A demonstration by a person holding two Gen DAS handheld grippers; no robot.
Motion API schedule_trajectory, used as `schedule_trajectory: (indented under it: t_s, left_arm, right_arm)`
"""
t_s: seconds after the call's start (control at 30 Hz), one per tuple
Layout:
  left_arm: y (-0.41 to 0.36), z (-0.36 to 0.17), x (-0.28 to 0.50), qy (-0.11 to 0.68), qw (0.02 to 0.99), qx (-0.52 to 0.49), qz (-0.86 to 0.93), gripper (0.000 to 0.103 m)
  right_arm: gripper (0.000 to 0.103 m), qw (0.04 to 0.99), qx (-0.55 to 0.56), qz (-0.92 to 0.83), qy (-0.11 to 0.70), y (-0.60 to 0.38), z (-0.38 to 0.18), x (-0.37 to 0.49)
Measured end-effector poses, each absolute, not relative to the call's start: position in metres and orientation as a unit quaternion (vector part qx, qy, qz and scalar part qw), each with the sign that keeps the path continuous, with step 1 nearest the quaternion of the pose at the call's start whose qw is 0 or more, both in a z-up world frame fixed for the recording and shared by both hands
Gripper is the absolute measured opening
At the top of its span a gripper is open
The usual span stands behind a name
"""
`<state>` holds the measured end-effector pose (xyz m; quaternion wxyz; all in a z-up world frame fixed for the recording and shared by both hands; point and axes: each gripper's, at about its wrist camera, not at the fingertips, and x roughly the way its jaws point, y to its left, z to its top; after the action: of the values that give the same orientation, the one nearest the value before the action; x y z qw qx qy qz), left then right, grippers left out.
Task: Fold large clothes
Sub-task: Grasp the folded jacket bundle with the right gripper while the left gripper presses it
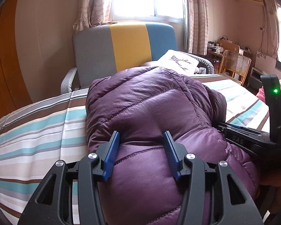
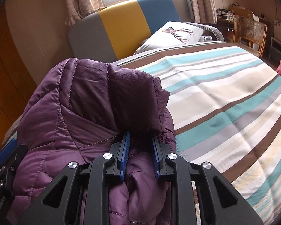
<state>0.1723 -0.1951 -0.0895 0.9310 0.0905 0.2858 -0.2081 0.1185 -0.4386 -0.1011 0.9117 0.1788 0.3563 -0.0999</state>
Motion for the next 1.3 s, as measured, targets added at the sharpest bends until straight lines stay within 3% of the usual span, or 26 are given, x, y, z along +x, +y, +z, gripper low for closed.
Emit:
schedule_trajectory:
  t_s: [0.07,0.17,0.43,0.67,0.83,1.3]
  left_arm:
    - [-0.193,-0.087,0.172,0.292,0.929,0.085,-0.212,0.050]
    - [-0.185,-0.077,0.175,0.307,0.925,0.062,-0.216,0.066]
    - [-0.202,-0.043,0.227,0.342,0.917,0.046,-0.202,0.068]
    - [-0.228,-0.093,0.290,0.431,0.885,0.063,-0.165,0.073]
    - [-0.230,-0.117,0.290,0.418,0.893,0.068,-0.151,0.074]
    - [-0.209,-0.104,0.246,0.368,0.914,0.072,-0.156,0.075]
  right_arm:
    - [0.021,0.912,0.174,-0.101,0.356,-0.437,-0.100,0.119]
    - [0.021,0.913,0.171,-0.102,0.356,-0.435,-0.099,0.117]
    - [0.021,0.915,0.169,-0.105,0.350,-0.431,-0.098,0.112]
    - [0.021,0.915,0.177,-0.102,0.348,-0.433,-0.100,0.111]
    - [0.021,0.915,0.181,-0.100,0.348,-0.437,-0.102,0.112]
    - [0.021,0.912,0.147,-0.090,0.373,-0.434,-0.085,0.118]
